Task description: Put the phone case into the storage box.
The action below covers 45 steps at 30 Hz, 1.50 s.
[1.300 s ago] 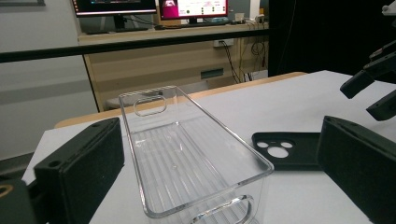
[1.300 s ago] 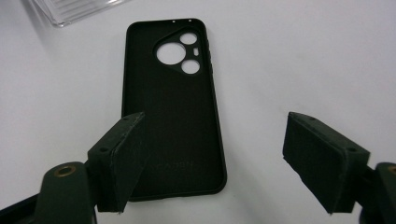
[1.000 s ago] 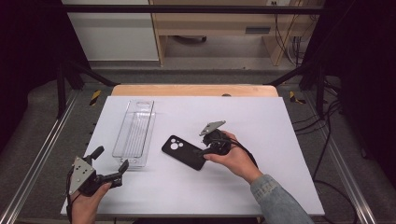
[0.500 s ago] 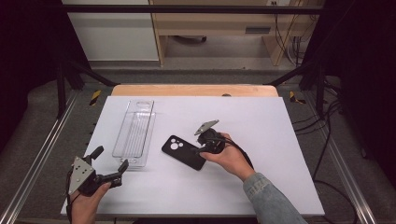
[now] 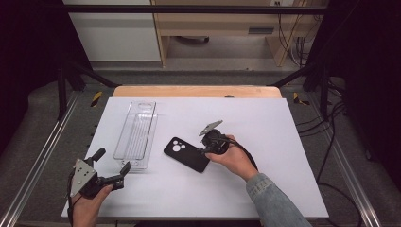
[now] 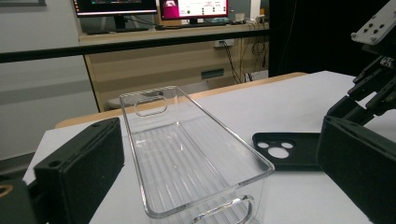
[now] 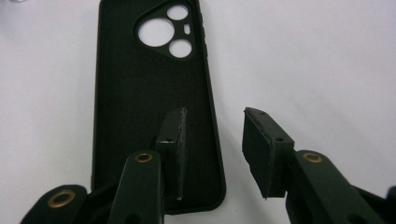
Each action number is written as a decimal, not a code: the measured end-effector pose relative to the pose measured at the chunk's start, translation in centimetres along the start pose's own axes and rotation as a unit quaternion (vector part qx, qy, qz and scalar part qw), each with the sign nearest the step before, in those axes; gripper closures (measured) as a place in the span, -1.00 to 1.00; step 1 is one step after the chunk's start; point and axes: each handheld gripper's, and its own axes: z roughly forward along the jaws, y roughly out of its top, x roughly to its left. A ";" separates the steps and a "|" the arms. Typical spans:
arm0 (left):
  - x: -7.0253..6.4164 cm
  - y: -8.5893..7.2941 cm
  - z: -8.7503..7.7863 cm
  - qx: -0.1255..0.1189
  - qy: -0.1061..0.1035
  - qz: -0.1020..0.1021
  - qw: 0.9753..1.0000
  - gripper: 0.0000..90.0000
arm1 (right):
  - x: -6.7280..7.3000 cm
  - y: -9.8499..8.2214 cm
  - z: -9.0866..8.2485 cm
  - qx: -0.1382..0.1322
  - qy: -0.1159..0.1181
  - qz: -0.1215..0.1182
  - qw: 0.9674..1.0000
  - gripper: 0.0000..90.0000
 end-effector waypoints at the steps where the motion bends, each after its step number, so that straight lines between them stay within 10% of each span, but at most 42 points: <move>1: 0.0 0.0 0.0 0.001 0.001 0.000 1.000 -0.99 | -0.1 0.0 0.1 0.001 0.001 0.000 1.000 0.37; 45: -0.3 0.0 0.2 0.010 0.004 0.005 1.000 -0.98 | -0.9 -0.8 1.3 0.025 0.032 0.013 0.999 0.74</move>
